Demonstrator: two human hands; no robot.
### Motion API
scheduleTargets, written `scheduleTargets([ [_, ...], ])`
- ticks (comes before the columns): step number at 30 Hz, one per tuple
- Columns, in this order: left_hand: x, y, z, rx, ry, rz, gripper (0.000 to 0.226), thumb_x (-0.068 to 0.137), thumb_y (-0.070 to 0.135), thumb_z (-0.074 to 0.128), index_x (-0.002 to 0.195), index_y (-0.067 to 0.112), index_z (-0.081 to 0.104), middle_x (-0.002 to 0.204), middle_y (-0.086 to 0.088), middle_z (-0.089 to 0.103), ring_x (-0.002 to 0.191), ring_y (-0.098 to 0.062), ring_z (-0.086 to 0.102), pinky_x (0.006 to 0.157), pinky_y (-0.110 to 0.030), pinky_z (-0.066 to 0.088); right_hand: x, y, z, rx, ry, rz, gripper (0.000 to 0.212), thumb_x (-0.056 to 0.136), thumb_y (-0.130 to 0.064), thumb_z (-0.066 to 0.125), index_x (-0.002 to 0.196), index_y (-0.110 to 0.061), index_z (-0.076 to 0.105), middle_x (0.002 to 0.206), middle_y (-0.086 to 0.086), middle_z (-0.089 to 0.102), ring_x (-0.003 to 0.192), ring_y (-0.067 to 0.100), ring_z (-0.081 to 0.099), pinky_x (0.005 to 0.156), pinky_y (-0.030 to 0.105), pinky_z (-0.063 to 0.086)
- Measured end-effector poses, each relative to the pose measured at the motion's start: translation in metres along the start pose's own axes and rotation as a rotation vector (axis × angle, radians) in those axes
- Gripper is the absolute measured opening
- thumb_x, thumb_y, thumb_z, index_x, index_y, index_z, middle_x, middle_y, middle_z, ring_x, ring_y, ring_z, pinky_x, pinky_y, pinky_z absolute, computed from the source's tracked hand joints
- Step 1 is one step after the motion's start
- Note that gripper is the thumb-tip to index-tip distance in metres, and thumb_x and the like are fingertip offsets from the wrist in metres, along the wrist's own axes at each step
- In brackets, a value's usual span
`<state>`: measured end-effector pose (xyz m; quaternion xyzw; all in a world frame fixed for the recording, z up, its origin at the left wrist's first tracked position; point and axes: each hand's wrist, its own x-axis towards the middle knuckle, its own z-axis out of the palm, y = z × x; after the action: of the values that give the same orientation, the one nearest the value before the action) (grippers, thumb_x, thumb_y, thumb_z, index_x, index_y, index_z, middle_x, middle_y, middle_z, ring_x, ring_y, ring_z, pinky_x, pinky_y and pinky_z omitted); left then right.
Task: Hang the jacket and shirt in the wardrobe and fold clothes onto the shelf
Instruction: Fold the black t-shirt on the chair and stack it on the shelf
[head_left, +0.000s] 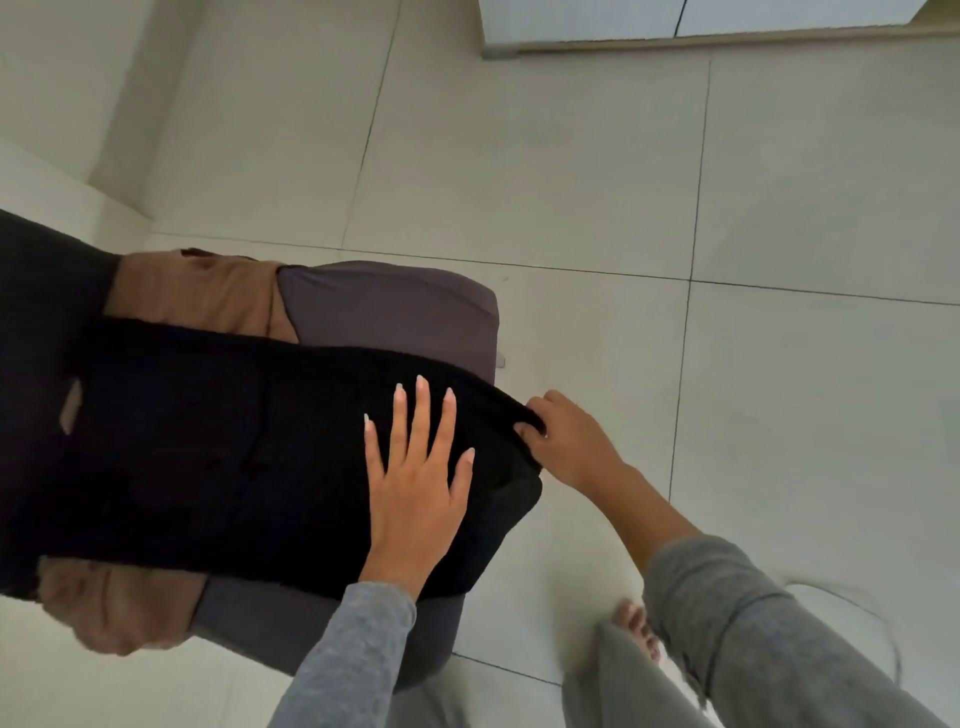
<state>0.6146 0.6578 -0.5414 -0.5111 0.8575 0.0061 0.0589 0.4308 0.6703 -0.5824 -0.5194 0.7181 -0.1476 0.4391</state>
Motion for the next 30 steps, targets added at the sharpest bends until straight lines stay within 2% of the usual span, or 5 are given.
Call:
scheduleTargets([
  [7, -0.058, 0.047, 0.016, -0.388, 0.065, -0.013, 0.045, 0.097, 0.029, 0.039, 0.139, 0.014, 0.044, 0.149, -0.003, 0.036, 0.141, -0.016, 0.027, 0.115, -0.035, 0.021, -0.015, 0.028, -0.005, 0.09, -0.067, 0.054, 0.004, 0.094, -0.016, 0.047, 0.096, -0.014, 0.045, 0.084, 0.007, 0.059, 0.075, 0.026, 0.057, 0.069, 0.04, 0.048],
  [10, -0.111, 0.081, 0.039, -0.72, 0.075, -0.089, 0.025, 0.09, 0.025, 0.047, 0.112, 0.023, 0.059, 0.116, 0.011, 0.056, 0.109, -0.004, 0.052, 0.093, -0.022, 0.042, -0.02, 0.037, -0.003, 0.108, -0.064, 0.095, 0.005, 0.093, -0.013, 0.047, 0.088, -0.015, 0.046, 0.082, 0.005, 0.057, 0.074, 0.025, 0.055, 0.067, 0.037, 0.045],
  [13, -0.131, 0.107, 0.059, -0.962, -0.079, -0.486, 0.016, 0.09, 0.025, 0.052, 0.103, 0.035, 0.052, 0.102, 0.019, 0.055, 0.098, -0.001, 0.055, 0.084, -0.027, 0.047, -0.025, 0.045, 0.001, 0.107, -0.065, 0.115, 0.012, 0.093, -0.012, 0.046, 0.082, -0.011, 0.048, 0.078, 0.003, 0.052, 0.071, 0.022, 0.049, 0.062, 0.03, 0.038],
  [19, -0.069, 0.107, 0.083, -1.475, -0.269, -1.489, 0.062, 0.085, 0.009, 0.067, 0.139, 0.006, 0.037, 0.141, -0.009, 0.043, 0.126, -0.026, 0.046, 0.097, -0.031, 0.036, -0.031, 0.049, 0.0, 0.16, -0.033, 0.125, 0.014, 0.097, -0.014, 0.043, 0.085, -0.009, 0.048, 0.075, 0.0, 0.048, 0.063, 0.013, 0.043, 0.055, 0.023, 0.033],
  [30, -0.065, 0.121, 0.088, -1.89, -0.133, -1.449, 0.055, 0.073, 0.013, 0.077, 0.124, 0.017, 0.058, 0.122, 0.004, 0.064, 0.114, -0.012, 0.057, 0.106, -0.033, 0.037, -0.053, 0.051, -0.008, 0.217, 0.109, 0.137, 0.014, 0.098, -0.022, 0.043, 0.092, -0.01, 0.047, 0.07, -0.001, 0.049, 0.06, 0.014, 0.042, 0.056, 0.027, 0.034],
])
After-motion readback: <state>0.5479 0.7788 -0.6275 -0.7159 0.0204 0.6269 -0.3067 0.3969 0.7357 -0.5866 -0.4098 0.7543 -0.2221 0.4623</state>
